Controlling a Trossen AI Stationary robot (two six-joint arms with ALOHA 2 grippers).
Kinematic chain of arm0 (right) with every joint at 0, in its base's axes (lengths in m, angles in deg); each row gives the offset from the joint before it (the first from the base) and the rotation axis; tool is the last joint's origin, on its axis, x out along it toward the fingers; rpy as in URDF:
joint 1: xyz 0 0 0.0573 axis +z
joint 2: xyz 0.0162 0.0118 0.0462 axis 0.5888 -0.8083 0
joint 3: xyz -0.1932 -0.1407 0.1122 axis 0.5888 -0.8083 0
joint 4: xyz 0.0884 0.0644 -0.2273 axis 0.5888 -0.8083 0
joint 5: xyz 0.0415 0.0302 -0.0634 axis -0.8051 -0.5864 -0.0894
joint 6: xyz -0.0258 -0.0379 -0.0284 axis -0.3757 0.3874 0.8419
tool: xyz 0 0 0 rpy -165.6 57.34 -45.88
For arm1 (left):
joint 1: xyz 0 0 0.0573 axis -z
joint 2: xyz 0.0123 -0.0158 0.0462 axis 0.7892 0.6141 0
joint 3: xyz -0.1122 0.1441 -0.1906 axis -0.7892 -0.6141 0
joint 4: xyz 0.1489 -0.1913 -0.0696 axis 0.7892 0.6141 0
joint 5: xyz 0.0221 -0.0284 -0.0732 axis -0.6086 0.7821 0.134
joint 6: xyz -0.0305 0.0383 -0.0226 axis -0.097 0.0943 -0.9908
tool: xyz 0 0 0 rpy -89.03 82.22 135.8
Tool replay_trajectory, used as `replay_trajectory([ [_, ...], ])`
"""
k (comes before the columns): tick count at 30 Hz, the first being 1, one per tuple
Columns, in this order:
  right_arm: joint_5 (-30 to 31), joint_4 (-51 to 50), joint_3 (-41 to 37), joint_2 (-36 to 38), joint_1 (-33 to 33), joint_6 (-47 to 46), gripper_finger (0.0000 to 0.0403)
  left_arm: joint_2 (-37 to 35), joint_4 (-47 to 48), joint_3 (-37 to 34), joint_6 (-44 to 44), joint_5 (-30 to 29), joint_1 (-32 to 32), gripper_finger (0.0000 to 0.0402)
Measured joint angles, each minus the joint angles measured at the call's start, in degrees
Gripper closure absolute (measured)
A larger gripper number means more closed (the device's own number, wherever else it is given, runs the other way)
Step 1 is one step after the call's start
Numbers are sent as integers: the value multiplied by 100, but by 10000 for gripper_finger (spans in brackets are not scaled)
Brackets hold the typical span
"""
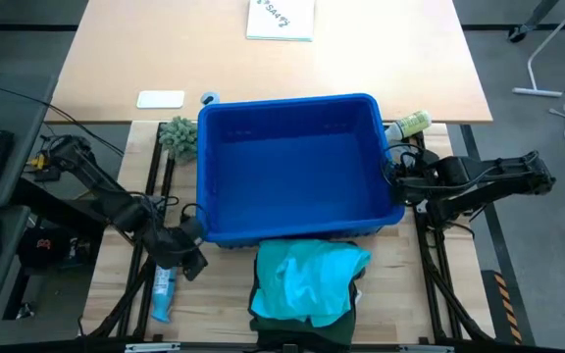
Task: Fold laundry
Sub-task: Put the blue laundry bin on the top of the table
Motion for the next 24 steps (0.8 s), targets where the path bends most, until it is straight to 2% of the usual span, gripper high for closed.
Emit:
replay_trajectory([
  [7, 44, 0, 0, 0, -1, -10, 238, 19, 86, 11, -537, -1073, -20, 401],
  [14, 25, 20, 0, 0, 1, -18, 238, -75, 882, 15, -984, -1209, -211, 401],
  [20, 3, 30, 0, 0, 1, -3, 238, -350, 1446, 13, -1204, -1592, -470, 401],
  [24, -19, 97, 17, 17, 3, 204, 238, -553, 1412, 11, -1105, -1599, -643, 401],
])
